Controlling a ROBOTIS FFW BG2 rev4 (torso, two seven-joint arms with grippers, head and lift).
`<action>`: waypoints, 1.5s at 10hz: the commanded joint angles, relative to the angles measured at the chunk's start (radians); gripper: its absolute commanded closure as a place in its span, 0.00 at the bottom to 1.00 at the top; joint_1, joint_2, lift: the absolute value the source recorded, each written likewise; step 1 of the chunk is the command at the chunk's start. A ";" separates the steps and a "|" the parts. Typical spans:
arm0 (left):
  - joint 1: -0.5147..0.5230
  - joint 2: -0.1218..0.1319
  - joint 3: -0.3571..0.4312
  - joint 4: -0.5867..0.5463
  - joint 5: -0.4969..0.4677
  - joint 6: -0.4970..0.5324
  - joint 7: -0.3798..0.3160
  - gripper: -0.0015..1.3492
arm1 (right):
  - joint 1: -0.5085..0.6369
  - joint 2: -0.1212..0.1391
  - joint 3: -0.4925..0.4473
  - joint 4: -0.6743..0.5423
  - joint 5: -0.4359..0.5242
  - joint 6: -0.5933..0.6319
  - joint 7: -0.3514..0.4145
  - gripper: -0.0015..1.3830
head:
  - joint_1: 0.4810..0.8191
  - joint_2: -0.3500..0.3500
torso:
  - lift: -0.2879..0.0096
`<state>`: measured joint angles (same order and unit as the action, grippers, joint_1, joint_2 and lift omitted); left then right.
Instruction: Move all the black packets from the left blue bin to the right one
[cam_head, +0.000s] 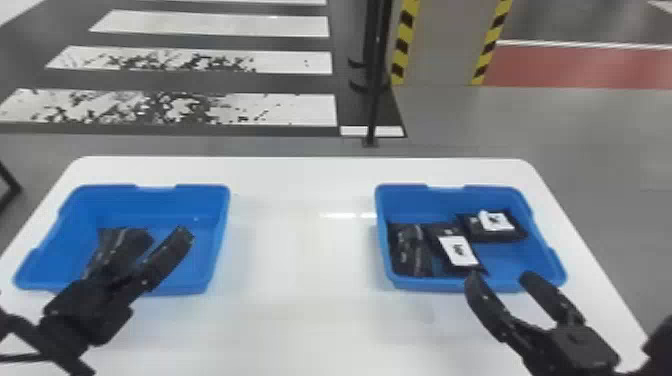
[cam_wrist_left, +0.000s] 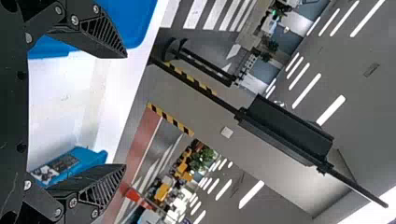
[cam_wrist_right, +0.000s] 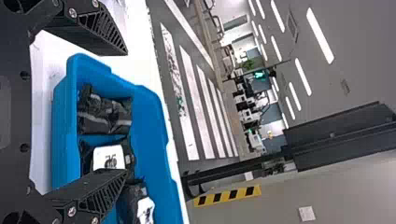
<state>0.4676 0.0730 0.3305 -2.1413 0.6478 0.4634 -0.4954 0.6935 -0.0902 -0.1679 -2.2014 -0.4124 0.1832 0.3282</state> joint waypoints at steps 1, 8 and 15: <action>-0.038 -0.001 0.044 0.000 -0.073 0.072 0.024 0.17 | 0.094 0.001 0.030 -0.073 0.020 -0.041 0.000 0.10 | 0.63 0.53 | 0.50; -0.372 0.056 0.156 0.147 -0.428 0.592 0.159 0.17 | 0.232 0.001 0.062 -0.178 -0.020 -0.014 0.012 0.10 | 0.63 0.93 | 0.50; -0.578 0.096 0.092 0.299 -0.576 0.835 0.245 0.17 | 0.212 0.001 0.068 -0.141 -0.056 0.020 0.023 0.11 | 0.63 0.99 | 0.50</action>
<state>-0.0989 0.1665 0.4258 -1.8636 0.0732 1.2909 -0.2501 0.9058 -0.0891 -0.1000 -2.3440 -0.4668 0.2037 0.3513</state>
